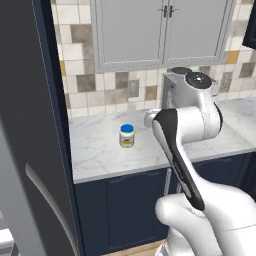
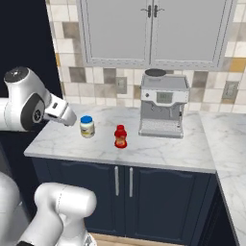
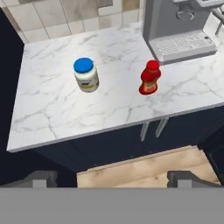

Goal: Place the ketchup and mayonnaise from the counter to the top shelf of the fridge. If the existing items in the fridge are on the top shelf, move them to other shelves.

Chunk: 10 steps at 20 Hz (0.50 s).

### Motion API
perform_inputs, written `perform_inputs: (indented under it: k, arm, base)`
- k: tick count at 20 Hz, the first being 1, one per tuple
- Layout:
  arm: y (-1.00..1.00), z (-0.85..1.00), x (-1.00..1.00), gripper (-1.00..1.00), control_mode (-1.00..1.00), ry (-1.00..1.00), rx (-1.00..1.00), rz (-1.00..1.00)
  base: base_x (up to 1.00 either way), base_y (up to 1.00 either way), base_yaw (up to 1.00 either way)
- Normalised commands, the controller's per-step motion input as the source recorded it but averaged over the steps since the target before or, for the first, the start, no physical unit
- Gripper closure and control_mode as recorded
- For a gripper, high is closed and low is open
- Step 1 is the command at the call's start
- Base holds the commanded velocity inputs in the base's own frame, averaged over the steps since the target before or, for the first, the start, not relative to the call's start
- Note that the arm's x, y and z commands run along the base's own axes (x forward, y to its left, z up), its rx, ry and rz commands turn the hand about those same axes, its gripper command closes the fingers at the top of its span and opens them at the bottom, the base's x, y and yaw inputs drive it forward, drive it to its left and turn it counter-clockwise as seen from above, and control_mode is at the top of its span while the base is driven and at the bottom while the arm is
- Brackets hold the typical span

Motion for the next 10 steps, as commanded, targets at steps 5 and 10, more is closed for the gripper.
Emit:
perform_inputs:
  k: [5, 10]
  arm:
    - [0.00, -0.68, 0.99, -1.00, -1.00, 0.00, -0.01, 0.09]
    - [0.23, -0.46, 1.00, -1.00, -1.00, 0.00, 0.00, 0.05]
  base:
    - [0.00, 0.00, 0.00]
    - [0.00, 0.00, 0.00]
